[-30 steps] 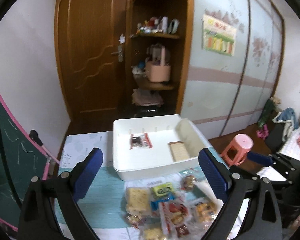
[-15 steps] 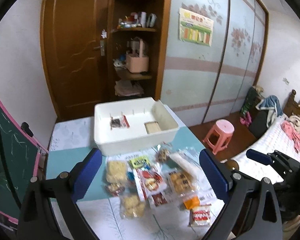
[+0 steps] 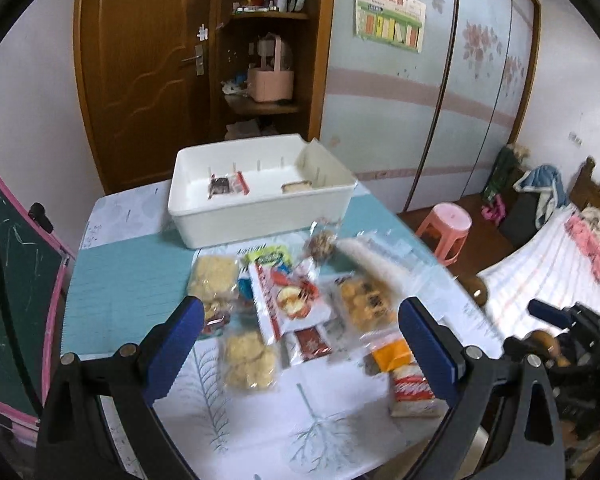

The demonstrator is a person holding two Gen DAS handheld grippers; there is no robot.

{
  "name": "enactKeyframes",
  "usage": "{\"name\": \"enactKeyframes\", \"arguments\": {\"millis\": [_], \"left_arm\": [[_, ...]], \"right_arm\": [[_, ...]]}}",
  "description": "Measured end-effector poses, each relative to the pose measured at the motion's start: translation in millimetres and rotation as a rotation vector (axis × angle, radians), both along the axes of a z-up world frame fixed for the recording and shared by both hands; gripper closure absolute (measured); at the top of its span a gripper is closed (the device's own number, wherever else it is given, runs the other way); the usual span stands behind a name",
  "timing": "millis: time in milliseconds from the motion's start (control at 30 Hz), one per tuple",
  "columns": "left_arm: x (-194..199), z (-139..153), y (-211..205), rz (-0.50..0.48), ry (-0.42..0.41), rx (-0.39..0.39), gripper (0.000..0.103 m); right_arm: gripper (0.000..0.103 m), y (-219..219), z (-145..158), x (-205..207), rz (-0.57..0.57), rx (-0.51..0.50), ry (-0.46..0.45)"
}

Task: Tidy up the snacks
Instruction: 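Withdraw both tools from the bin back over the snacks, then grasp the apple chip bag with the left gripper while the right grasps the white bag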

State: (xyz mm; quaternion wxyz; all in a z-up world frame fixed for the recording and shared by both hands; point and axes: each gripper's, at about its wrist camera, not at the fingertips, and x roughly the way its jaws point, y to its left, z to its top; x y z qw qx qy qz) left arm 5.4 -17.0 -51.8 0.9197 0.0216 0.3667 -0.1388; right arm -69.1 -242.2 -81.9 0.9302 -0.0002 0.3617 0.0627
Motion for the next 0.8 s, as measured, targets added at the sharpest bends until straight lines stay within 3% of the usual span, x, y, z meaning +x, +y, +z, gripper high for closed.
{"name": "enactKeyframes", "arguments": {"millis": [367, 800], "left_arm": [[25.4, -67.1, -6.9, -0.009, 0.176, 0.031, 0.006], [48.1, -107.4, -21.4, -0.025, 0.257, 0.06, 0.006]], "right_arm": [[0.034, -8.2, -55.3, 17.2, -0.014, 0.001, 0.137], [0.034, -18.0, -91.3, 58.9, 0.006, -0.005, 0.245]]}}
